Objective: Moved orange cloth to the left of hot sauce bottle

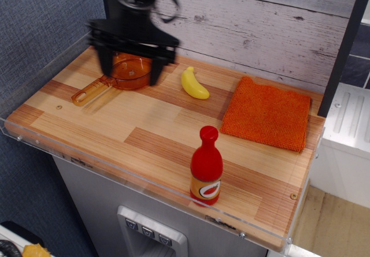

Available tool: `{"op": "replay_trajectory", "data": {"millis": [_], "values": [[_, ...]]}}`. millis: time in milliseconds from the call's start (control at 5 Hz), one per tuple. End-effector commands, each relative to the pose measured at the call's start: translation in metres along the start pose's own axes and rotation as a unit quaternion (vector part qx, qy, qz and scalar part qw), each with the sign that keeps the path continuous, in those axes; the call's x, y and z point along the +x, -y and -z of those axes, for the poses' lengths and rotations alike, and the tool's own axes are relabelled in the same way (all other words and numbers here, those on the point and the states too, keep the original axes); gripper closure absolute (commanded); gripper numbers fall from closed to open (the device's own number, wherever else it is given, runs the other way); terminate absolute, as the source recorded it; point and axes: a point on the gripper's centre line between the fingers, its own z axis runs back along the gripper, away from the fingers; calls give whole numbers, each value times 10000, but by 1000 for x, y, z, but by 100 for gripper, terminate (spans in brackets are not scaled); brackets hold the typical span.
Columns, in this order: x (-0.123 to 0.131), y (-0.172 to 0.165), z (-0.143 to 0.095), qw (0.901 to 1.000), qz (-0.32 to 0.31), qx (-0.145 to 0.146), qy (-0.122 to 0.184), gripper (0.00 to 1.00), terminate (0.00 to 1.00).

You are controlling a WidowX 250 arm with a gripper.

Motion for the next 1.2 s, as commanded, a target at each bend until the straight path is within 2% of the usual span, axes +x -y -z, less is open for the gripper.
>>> {"op": "replay_trajectory", "data": {"millis": [0, 400, 600, 800, 1000], "values": [[11, 68, -17, 9950, 651, -529, 551, 0, 0], [18, 114, -14, 9893, 1173, -617, 614, 0, 0], [23, 129, -8, 9862, 1272, -855, 624, 0, 0], [20, 145, -11, 9826, 1467, -945, 636, 100, 0], [17, 157, -6, 9807, 1514, -1110, 541, 100, 0]]}}
